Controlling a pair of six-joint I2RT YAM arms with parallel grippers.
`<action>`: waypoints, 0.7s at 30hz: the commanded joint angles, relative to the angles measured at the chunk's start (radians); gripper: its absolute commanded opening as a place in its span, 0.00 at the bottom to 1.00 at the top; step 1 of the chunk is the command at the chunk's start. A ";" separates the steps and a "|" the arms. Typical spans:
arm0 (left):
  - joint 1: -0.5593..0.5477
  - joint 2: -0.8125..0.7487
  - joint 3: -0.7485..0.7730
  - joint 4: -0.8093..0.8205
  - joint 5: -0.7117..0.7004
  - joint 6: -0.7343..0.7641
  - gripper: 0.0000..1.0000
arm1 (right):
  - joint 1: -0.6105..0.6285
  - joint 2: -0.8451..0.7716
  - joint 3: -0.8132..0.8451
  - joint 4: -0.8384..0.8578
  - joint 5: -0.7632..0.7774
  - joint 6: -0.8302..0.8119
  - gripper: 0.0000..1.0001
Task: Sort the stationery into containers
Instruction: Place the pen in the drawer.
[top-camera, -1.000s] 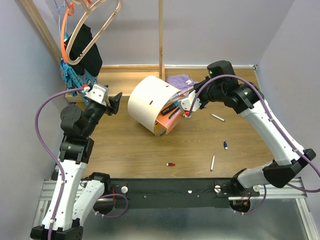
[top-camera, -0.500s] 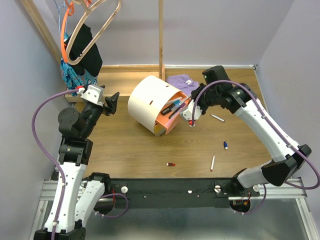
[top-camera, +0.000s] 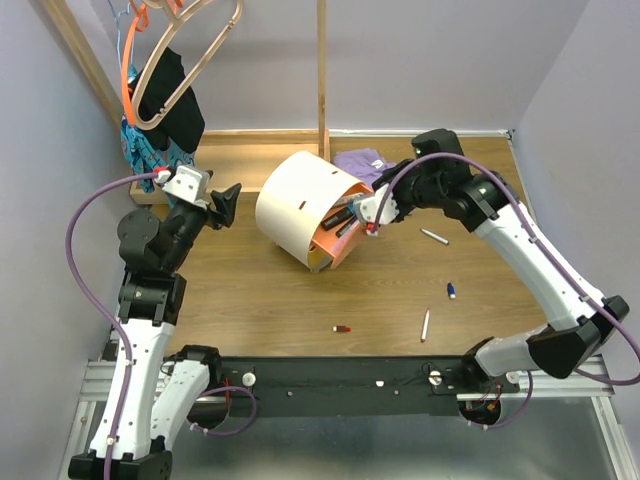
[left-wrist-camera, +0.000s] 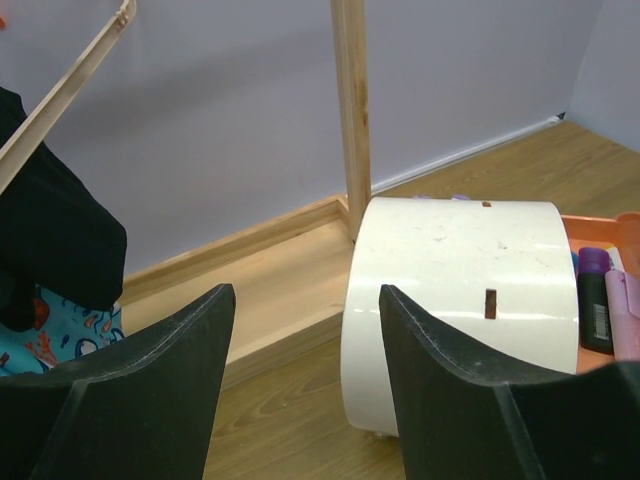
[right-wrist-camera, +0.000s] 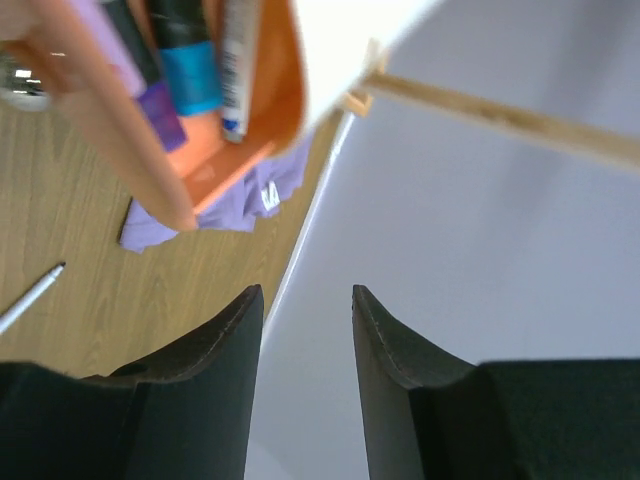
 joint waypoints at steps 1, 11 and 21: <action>0.008 0.027 0.068 -0.037 0.074 -0.001 0.69 | -0.054 -0.064 0.002 0.159 0.153 0.618 0.48; 0.008 0.084 0.159 -0.142 0.147 0.068 0.71 | -0.236 -0.145 -0.295 0.241 0.097 1.131 0.44; 0.006 0.145 0.223 -0.216 0.164 0.123 0.71 | -0.582 0.246 -0.165 0.025 -0.329 0.864 0.41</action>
